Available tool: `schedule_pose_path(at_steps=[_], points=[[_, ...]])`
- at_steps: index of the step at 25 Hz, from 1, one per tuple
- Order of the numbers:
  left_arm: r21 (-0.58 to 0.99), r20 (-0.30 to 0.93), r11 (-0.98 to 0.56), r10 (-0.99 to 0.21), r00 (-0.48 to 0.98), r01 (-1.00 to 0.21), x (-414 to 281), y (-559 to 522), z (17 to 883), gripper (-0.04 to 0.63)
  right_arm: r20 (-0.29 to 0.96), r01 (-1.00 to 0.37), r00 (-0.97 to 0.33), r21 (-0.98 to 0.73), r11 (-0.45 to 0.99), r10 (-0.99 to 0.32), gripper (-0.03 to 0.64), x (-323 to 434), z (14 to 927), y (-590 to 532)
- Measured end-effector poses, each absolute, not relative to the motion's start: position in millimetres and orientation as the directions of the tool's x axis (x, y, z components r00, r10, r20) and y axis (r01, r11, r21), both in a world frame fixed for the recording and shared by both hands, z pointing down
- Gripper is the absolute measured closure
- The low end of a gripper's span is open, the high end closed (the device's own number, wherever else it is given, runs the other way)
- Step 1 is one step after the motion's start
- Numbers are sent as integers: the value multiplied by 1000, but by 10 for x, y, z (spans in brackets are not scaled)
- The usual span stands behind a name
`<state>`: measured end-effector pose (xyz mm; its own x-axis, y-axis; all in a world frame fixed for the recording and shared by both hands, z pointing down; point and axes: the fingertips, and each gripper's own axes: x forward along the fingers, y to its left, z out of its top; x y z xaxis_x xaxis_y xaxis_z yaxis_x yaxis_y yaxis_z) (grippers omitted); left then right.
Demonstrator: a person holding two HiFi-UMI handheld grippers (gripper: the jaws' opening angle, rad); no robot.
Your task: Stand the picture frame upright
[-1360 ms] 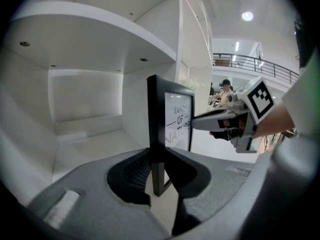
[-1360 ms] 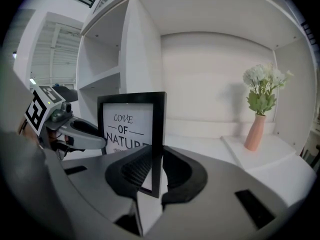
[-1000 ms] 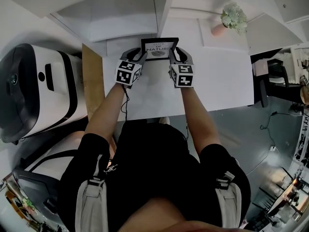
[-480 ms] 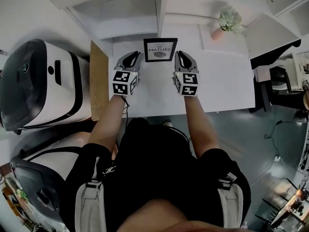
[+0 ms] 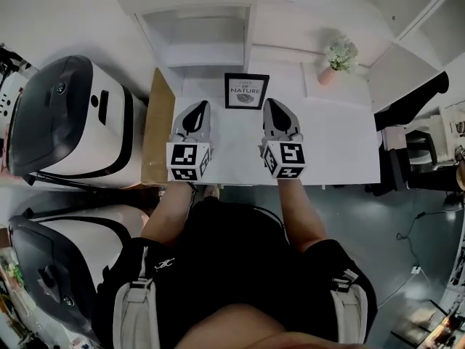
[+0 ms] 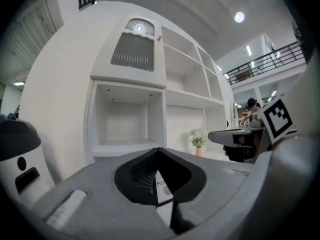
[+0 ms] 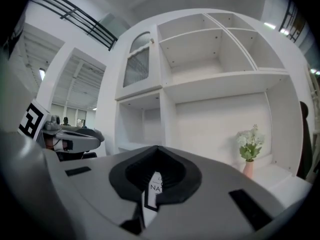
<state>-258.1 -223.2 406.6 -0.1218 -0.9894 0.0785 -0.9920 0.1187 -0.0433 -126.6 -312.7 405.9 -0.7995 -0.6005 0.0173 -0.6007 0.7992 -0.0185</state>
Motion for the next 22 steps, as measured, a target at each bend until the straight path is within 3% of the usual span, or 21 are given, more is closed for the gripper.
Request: schedule_pose_path(at_steps=[22], points=[[-42,59,88,-994,-90,-995,-2300,-1938,3758,578,-27,-633,-773,-45,773,-634,615,-1021,3862,-2945]])
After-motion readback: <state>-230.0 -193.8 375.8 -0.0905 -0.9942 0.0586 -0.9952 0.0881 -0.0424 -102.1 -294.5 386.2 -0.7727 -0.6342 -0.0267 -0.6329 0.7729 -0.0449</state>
